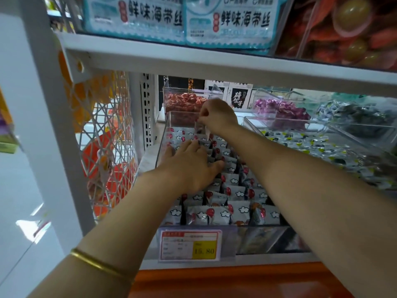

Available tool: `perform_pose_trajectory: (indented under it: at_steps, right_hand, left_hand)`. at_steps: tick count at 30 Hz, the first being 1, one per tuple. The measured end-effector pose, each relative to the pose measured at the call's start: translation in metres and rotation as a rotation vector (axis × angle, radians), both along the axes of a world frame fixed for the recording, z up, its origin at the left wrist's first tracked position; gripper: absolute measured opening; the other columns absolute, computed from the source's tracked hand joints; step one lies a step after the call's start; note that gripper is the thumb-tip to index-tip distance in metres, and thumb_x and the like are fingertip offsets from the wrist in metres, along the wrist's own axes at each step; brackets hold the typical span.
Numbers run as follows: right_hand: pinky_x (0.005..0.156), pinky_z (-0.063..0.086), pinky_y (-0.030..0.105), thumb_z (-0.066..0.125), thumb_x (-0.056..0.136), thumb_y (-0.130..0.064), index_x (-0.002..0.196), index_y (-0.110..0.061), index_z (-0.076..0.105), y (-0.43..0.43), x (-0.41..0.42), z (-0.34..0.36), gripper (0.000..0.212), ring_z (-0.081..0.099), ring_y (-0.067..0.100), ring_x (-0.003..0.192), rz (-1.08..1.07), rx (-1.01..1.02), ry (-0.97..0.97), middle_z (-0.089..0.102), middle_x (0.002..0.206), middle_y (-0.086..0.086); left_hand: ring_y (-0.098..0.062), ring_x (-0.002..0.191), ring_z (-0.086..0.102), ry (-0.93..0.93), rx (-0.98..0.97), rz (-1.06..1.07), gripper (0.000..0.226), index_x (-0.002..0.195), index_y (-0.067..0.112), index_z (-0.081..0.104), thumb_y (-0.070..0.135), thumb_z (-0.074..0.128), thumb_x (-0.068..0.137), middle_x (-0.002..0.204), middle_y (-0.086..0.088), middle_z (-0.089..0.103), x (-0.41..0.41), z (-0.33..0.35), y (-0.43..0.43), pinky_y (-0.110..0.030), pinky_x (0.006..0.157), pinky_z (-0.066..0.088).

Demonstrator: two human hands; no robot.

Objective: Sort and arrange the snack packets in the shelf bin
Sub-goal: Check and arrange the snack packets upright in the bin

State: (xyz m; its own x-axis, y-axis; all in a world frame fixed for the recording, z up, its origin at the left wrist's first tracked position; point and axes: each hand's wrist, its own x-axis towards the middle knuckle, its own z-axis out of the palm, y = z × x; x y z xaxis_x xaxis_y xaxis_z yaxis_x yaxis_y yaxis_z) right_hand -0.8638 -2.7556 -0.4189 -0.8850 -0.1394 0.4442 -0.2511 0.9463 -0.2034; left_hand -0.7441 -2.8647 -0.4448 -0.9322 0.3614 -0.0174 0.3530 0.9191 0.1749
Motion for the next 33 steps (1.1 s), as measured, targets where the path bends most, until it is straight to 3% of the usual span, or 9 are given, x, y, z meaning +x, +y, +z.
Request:
perform_pose_trajectory:
  at_steps: [4, 8, 11, 15, 18, 23, 27, 30, 33]
  right_hand:
    - [0.068, 0.039, 0.027, 0.054, 0.090, -0.011, 0.089, -0.006, 0.055, 0.010, 0.032, 0.007, 0.006, 0.051, 0.020, 0.079, 0.023, -0.294, 0.119, 0.055, 0.085, 0.006]
    - [0.063, 0.043, 0.015, 0.052, 0.094, -0.012, 0.086, -0.007, 0.050, 0.024, 0.090, 0.008, 0.009, 0.055, 0.022, 0.079, 0.037, -0.634, 0.218, 0.053, 0.081, 0.001]
    - [0.067, 0.055, 0.044, 0.052, 0.094, -0.011, 0.075, -0.018, 0.043, 0.026, 0.144, 0.001, 0.022, 0.063, 0.033, 0.076, 0.101, -0.860, 0.155, 0.058, 0.089, 0.011]
    - [0.057, 0.057, 0.033, 0.053, 0.094, -0.010, 0.081, -0.012, 0.050, 0.037, 0.198, -0.009, 0.013, 0.062, 0.019, 0.059, 0.152, -1.194, 0.035, 0.060, 0.082, 0.009]
    - [0.056, 0.055, 0.024, 0.054, 0.093, -0.010, 0.083, -0.008, 0.055, 0.047, 0.221, -0.014, 0.010, 0.066, 0.016, 0.064, 0.218, -1.454, -0.079, 0.062, 0.081, 0.006]
    - [0.059, 0.054, 0.022, 0.057, 0.088, -0.007, 0.081, -0.008, 0.067, 0.059, 0.236, -0.017, 0.012, 0.068, 0.017, 0.070, 0.354, -1.706, -0.229, 0.069, 0.074, 0.004]
    - [0.058, 0.055, 0.021, 0.059, 0.080, -0.007, 0.086, -0.003, 0.065, 0.062, 0.237, -0.017, 0.010, 0.069, 0.017, 0.068, 0.369, -1.818, -0.307, 0.070, 0.071, 0.005]
    - [0.055, 0.054, 0.020, 0.061, 0.075, -0.011, 0.098, 0.000, 0.063, 0.061, 0.235, -0.018, 0.026, 0.069, 0.016, 0.067, 0.360, -1.900, -0.370, 0.070, 0.074, 0.008]
    - [0.052, 0.054, 0.019, 0.063, 0.071, -0.013, 0.093, -0.001, 0.064, 0.059, 0.233, -0.019, 0.025, 0.068, 0.014, 0.062, 0.350, -1.975, -0.417, 0.069, 0.071, 0.010]
  left_hand:
    - [-0.034, 0.126, 0.037, 0.032, 0.285, 0.011, 0.047, 0.118, 0.000, 0.048, 0.041, 0.040, 0.095, 0.136, -0.020, 0.040, 0.011, 0.010, 0.001, -0.047, 0.105, 0.032]
    - [-0.023, 0.097, 0.051, 0.104, 0.542, 0.033, 0.029, 0.114, 0.005, 0.051, 0.027, 0.049, 0.095, 0.121, -0.011, 0.050, 0.032, 0.015, -0.002, -0.029, 0.077, 0.045]
    - [-0.016, 0.079, 0.047, 0.180, 0.711, 0.118, 0.030, 0.122, 0.007, 0.047, 0.023, 0.047, 0.096, 0.111, -0.004, 0.051, 0.048, 0.015, -0.007, -0.023, 0.058, 0.040]
    - [-0.011, 0.066, 0.057, 0.145, 0.871, 0.158, 0.023, 0.113, 0.004, 0.052, 0.018, 0.043, 0.098, 0.091, -0.008, 0.059, 0.067, 0.015, -0.013, -0.020, 0.053, 0.047]
    - [-0.016, 0.084, 0.068, -0.020, 1.091, 0.152, 0.016, 0.092, 0.010, 0.064, 0.014, 0.049, 0.095, 0.093, -0.012, 0.068, 0.080, 0.015, -0.016, -0.027, 0.076, 0.057]
    - [-0.016, 0.086, 0.069, -0.272, 1.466, 0.112, 0.018, 0.098, 0.006, 0.065, 0.019, 0.059, 0.087, 0.096, -0.010, 0.069, 0.090, 0.014, -0.018, -0.019, 0.067, 0.055]
    - [-0.009, 0.064, 0.065, -0.453, 1.667, 0.130, 0.020, 0.082, 0.011, 0.061, 0.031, 0.062, 0.081, 0.077, -0.001, 0.065, 0.089, 0.017, -0.022, -0.019, 0.050, 0.051]
    - [-0.006, 0.050, 0.053, -0.396, 1.716, 0.188, 0.032, 0.059, 0.018, 0.057, 0.026, 0.056, 0.089, 0.056, 0.002, 0.055, 0.089, 0.015, -0.020, -0.015, 0.042, 0.045]
    - [-0.007, 0.045, 0.048, -0.299, 1.698, 0.240, 0.044, 0.046, 0.018, 0.054, 0.022, 0.057, 0.090, 0.053, 0.000, 0.049, 0.090, 0.013, -0.018, -0.014, 0.044, 0.046]
